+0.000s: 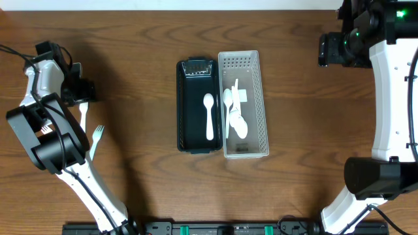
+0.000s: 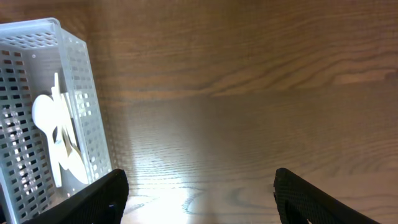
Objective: Pack container
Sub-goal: 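Return the left gripper left and grasp a white fork, then carry the fork into the dark green basket and release it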
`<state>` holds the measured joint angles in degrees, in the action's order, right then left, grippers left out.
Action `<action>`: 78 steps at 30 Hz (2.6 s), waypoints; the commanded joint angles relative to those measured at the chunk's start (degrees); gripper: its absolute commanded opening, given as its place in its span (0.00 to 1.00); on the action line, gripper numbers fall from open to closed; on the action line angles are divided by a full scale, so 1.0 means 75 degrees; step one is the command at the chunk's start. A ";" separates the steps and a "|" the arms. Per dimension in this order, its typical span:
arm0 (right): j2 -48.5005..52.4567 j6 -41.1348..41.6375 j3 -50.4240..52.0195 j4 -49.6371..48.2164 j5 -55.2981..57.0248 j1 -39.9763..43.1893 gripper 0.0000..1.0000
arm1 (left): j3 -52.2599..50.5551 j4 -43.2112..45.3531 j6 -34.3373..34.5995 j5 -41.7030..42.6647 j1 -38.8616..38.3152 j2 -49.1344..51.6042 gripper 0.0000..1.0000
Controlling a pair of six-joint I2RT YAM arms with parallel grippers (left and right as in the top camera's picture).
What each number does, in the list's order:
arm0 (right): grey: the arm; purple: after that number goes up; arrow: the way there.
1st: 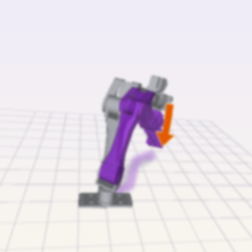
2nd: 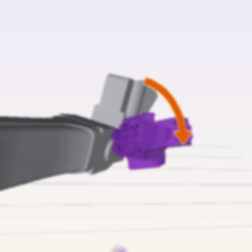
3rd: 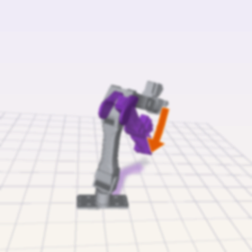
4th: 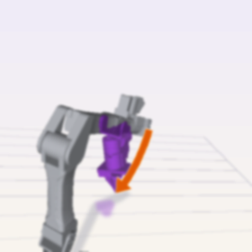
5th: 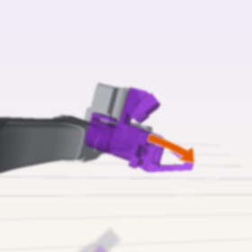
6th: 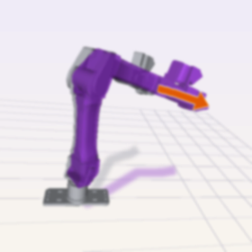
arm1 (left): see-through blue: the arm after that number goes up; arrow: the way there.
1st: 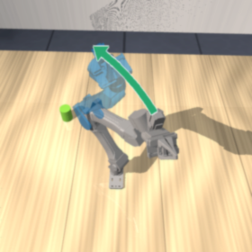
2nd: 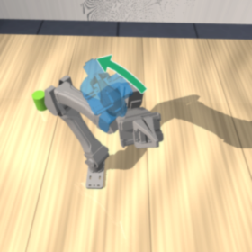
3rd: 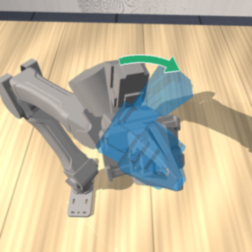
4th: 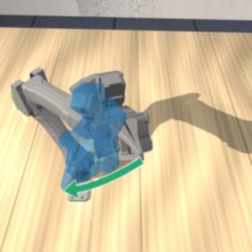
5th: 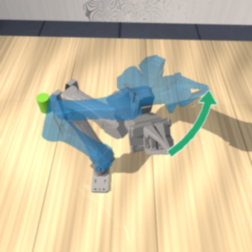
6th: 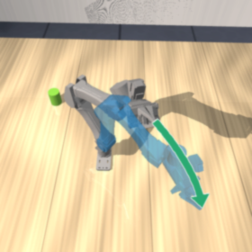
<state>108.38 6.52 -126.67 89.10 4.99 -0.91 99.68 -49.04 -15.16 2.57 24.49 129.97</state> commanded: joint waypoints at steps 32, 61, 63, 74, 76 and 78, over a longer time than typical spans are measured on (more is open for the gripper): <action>0.0038 0.0160 -0.0003 -0.0052 0.0105 0.0070 0.79 | -0.0163 -0.0388 -0.0117 0.0382 0.0405 0.0402 0.59; 0.0038 0.0149 -0.0003 -0.0286 0.0108 0.0067 0.80 | -0.0143 -0.0892 0.0245 0.0399 -0.0067 -0.1061 0.08; 0.0038 0.0149 -0.0003 -0.0341 0.0108 0.0070 0.81 | -0.0137 -0.1139 0.0455 0.0402 -0.0341 -0.1658 0.06; 0.0038 -0.0067 -0.0003 -0.0393 0.0105 0.0070 0.84 | -0.0102 -0.2119 0.1702 0.0402 -0.3494 -0.4380 0.06; 0.0038 -0.0291 -0.0003 -0.0376 0.0108 0.0070 0.84 | -0.0102 -0.2110 0.2157 0.0402 -0.4220 -0.4511 0.06; 0.0038 -0.0466 -0.0003 -0.0353 0.0108 0.0070 0.85 | -0.0102 -0.2081 0.2643 0.0402 -0.4878 -0.4508 0.06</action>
<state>108.38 5.78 -126.69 86.28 4.97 -0.91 98.41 -64.36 -2.68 5.63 -7.33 95.83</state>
